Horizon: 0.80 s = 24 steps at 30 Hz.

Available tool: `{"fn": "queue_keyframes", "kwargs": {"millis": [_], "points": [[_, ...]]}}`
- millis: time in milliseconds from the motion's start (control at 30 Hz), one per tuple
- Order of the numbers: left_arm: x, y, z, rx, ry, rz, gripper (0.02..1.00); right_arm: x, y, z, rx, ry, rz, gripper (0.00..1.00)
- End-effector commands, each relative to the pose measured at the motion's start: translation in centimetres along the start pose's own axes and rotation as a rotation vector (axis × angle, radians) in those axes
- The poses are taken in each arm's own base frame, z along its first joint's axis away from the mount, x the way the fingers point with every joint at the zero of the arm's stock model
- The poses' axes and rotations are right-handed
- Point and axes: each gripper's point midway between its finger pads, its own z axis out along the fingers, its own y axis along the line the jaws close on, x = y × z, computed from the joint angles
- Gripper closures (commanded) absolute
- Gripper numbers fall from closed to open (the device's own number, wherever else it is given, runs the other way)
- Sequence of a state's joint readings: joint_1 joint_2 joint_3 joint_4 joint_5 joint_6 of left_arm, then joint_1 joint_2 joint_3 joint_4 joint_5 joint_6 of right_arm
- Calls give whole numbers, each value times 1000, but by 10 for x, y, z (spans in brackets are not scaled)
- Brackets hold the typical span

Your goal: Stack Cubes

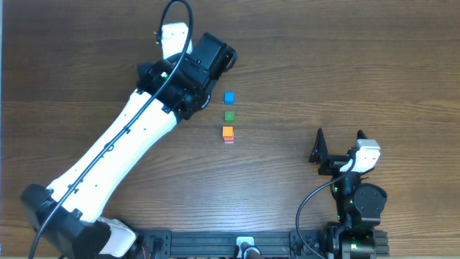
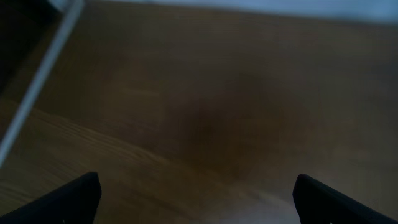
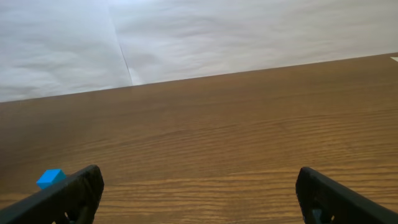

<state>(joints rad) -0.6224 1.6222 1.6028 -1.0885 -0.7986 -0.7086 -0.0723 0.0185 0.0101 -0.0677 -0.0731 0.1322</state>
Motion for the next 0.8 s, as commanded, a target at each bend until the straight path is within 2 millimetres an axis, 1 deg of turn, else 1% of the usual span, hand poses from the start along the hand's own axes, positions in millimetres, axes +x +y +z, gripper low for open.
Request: {"fn": "queue_keyframes", "kwargs": {"millis": [33,133,267,367,467,533,633,800], "points": [[-42,46,-27,-81,-176,-239,20,2,1,0,-5,3,5,9],[-52,62,-42,-73,-219,-323,18,2,1,0,-6,2,5,9],[-61,82,-62,-41,-255,-382,18,2,1,0,-5,3,5,7],[-65,93,-76,-3,-269,-421,18,2,1,0,-5,3,5,9],[-69,109,-93,47,-287,-455,18,2,1,0,-5,3,5,9],[-72,117,-105,89,-298,-445,20,2,1,0,-5,3,5,7],[-76,127,-116,162,-301,-434,18,2,1,0,-5,2,5,7],[-80,141,-124,306,-320,-356,20,2,1,0,-5,2,5,7]]}}
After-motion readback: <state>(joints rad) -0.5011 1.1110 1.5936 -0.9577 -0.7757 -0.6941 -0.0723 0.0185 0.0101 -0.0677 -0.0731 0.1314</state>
